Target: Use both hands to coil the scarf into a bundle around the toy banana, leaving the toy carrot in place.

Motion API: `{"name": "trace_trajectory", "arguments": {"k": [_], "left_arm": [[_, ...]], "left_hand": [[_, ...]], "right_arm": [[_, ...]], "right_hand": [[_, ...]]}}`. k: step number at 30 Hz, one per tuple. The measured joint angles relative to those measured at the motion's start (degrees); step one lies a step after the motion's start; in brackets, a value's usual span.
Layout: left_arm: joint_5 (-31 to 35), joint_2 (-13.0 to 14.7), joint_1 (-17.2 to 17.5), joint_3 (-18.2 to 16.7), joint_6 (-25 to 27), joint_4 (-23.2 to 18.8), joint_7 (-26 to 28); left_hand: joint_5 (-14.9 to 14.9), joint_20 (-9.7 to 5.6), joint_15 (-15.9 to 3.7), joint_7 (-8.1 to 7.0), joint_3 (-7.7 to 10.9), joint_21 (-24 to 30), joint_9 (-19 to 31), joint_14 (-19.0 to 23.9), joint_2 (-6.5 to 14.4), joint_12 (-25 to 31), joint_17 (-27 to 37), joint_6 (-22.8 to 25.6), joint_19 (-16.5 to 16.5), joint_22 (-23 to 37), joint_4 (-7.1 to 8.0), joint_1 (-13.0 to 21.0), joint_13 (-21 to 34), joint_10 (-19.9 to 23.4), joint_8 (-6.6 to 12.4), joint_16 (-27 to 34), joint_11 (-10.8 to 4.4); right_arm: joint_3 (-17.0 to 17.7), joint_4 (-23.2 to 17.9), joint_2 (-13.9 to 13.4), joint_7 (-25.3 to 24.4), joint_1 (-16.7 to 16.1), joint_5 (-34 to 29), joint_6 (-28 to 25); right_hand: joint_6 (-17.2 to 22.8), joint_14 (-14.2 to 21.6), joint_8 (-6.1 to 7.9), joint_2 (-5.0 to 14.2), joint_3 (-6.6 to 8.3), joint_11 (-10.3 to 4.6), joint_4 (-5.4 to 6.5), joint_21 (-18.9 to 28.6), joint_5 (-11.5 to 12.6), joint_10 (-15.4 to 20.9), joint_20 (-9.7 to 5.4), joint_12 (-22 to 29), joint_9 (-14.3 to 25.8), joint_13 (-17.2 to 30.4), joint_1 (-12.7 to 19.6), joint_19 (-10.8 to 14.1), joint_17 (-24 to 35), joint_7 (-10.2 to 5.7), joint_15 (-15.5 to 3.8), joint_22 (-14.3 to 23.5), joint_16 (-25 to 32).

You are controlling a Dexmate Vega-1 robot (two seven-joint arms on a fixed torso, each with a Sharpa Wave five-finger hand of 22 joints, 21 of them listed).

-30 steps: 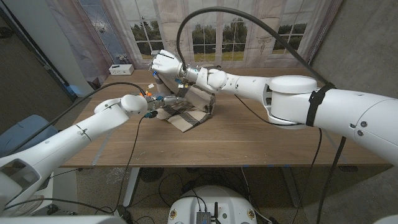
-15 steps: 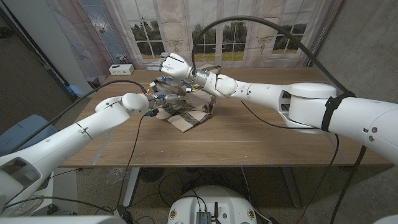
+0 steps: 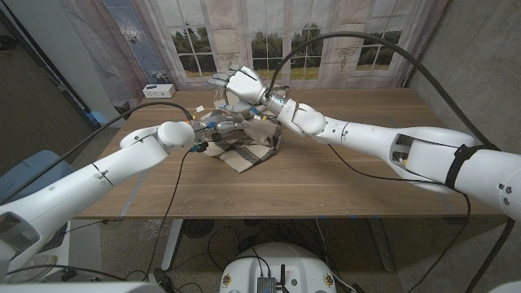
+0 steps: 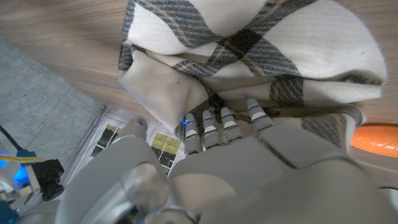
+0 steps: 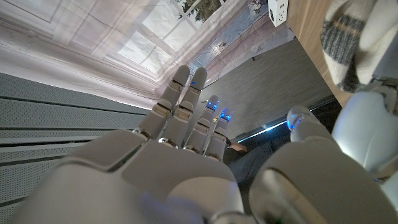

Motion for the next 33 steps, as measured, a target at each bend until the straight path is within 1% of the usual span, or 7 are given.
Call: {"name": "trace_trajectory", "arguments": {"k": [2, 3, 4, 11, 12, 23, 33], "left_arm": [[0.16, 0.00, 0.00, 0.00, -0.02, 0.00, 0.49], [0.23, 3.60, 4.50, -2.76, -0.05, -8.51, 0.72], [0.27, 4.05, 5.07, -3.08, -0.09, -9.48, 0.87], [0.62, 4.92, 6.27, -3.81, -0.92, -11.37, 2.38], [0.65, 6.35, 8.30, -5.11, -1.10, -14.24, 2.66], [1.54, 9.80, 13.89, -9.09, -3.04, -20.82, 5.52], [1.69, 10.67, 17.74, -11.96, -4.94, -22.63, 8.28]], "left_hand": [[0.00, 0.00, 0.00, 0.00, 0.00, 0.00, 0.00, 0.00, 0.00, 0.00, 0.00, 0.00, 0.00, 0.00, 0.00, 0.00, 0.00, 0.00, 0.00, 0.00, 0.00], [0.00, 0.00, 0.00, 0.00, 0.00, 0.00, 0.00, 0.00, 0.00, 0.00, 0.00, 0.00, 0.00, 0.00, 0.00, 0.00, 0.00, 0.00, 0.00, 0.00, 0.00], [0.00, 0.00, 0.00, 0.00, 0.00, 0.00, 0.00, 0.00, 0.00, 0.00, 0.00, 0.00, 0.00, 0.00, 0.00, 0.00, 0.00, 0.00, 0.00, 0.00, 0.00], [0.00, 0.00, 0.00, 0.00, 0.00, 0.00, 0.00, 0.00, 0.00, 0.00, 0.00, 0.00, 0.00, 0.00, 0.00, 0.00, 0.00, 0.00, 0.00, 0.00, 0.00], [0.00, 0.00, 0.00, 0.10, 0.09, 0.00, 0.00, 0.00, 0.00, 0.00, 0.00, -0.10, 0.00, 0.00, -0.09, 0.00, 0.00, 0.00, 0.00, 0.00, 0.00], [0.00, 0.00, 0.00, 0.22, -0.08, 0.00, 0.00, 0.00, 0.00, 0.00, 0.01, -0.22, 0.44, 0.00, -0.40, 0.00, 0.00, 0.00, 0.00, 0.00, 0.00], [0.00, -0.28, -0.29, -0.02, 0.48, 0.47, 0.00, 0.86, 0.01, 0.23, 0.00, 0.02, 1.86, 0.00, -0.96, 0.00, 0.00, 0.25, 0.39, 0.45, -0.24]], "right_arm": [[1.32, -1.15, -0.58, 0.00, -1.15, 0.00, 0.00], [2.10, -1.69, -0.85, 9.26, -1.78, -2.20, -6.96], [2.70, -2.08, -1.05, 9.66, -2.27, -2.22, -7.57], [6.78, -4.39, -1.78, 9.66, -5.71, -2.22, -7.57], [7.44, -4.72, -1.84, 10.64, -6.27, -2.11, -10.05], [12.59, -7.01, -1.94, 10.93, -10.68, 0.00, -13.23], [17.72, -9.76, -1.19, 11.89, -14.68, 6.32, -15.85]], "right_hand": [[0.22, -0.31, 0.22, 0.27, 0.00, 0.12, 0.00, -0.31, 0.00, 0.12, 0.00, 0.00, 0.00, 0.00, -0.27, 0.00, 0.00, 0.17, 0.31, 0.00, 0.00], [0.44, -0.31, 0.22, 0.31, 0.00, 0.20, 0.00, -0.31, 0.28, 0.21, 0.12, 0.00, 0.00, 0.00, -0.31, 0.05, 0.00, -0.01, 0.31, 0.00, 0.00], [0.62, -0.31, 0.22, 0.34, 0.00, 0.20, 0.00, -0.31, 0.42, 0.21, 0.45, 0.00, 0.00, -0.12, -0.33, 0.00, 0.00, 0.18, 0.31, 0.00, 0.00], [1.46, -0.51, 0.22, 1.07, 0.00, 0.42, 0.00, -0.52, 0.43, 0.43, 0.63, 0.00, 0.01, -0.26, -1.07, -0.01, 0.00, -0.03, 0.11, -0.01, 0.00], [1.75, -0.51, 0.22, 1.25, 0.07, 0.51, 0.06, -0.52, 0.43, 0.52, 0.63, 0.00, 0.01, -0.26, -1.25, -0.01, 0.00, 0.06, 0.11, -0.01, 0.00], [3.41, -0.93, 0.85, 1.75, 0.45, 0.81, 0.44, -0.74, 1.04, 0.83, 0.93, 0.00, 0.01, -0.39, -1.73, 0.31, -0.10, 0.08, 0.31, -0.01, 0.00], [5.44, -2.41, 1.07, 3.15, 1.33, 1.26, 0.01, -1.00, 1.26, 1.71, 1.23, 0.35, 0.02, -0.52, -0.78, 0.62, -0.38, 0.28, 0.59, -0.01, 0.00]]}}
